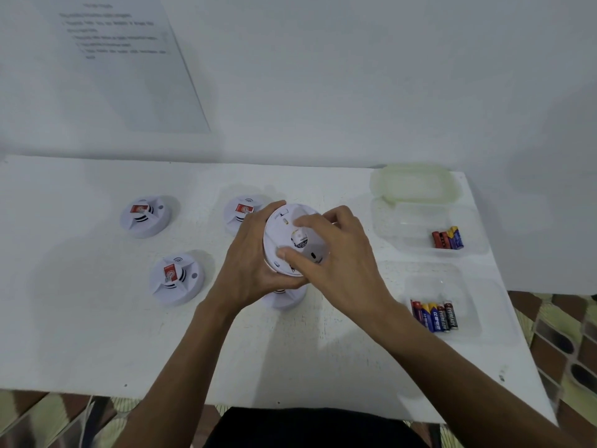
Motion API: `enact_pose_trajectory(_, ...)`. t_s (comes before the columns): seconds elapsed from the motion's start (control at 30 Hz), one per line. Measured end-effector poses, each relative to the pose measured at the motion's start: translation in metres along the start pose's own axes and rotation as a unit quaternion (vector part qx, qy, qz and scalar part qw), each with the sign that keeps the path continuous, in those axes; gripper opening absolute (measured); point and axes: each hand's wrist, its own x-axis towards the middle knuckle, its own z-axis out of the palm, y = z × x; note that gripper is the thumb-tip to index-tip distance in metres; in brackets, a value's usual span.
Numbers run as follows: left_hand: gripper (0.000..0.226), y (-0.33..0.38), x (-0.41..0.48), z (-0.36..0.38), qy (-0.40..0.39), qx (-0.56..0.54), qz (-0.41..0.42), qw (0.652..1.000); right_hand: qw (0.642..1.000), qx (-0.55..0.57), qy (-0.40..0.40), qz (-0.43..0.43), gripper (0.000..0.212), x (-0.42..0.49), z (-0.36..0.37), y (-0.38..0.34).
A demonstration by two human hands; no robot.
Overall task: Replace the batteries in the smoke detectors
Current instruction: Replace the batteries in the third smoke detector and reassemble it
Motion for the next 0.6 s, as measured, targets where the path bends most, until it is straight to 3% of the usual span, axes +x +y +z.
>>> enact_pose_trajectory(0.27, 0.084, -0.012, -0.001, 0.003, 0.028, 0.011, -0.009, 0.999, 1.0, -0.017, 0.027, 0.001, 0.046, 0.0, 0.0, -0.016)
enact_pose_trajectory(0.43, 0.065, -0.006, -0.001, 0.002, 0.053, 0.018, 0.02, 0.998, 0.996, -0.08, 0.017, 0.021, 0.05, 0.0, 0.002, -0.023)
enact_pose_trajectory(0.5, 0.067, -0.006, -0.003, 0.003, 0.054, 0.017, 0.017, 0.998, 0.996, -0.089, 0.004, 0.028, 0.049, 0.0, 0.002, -0.025)
enact_pose_trajectory(0.6, 0.08, -0.004, 0.003, -0.001, 0.045, 0.018, 0.017, 0.999, 1.0, -0.01, 0.002, 0.019, 0.034, 0.007, -0.008, -0.019)
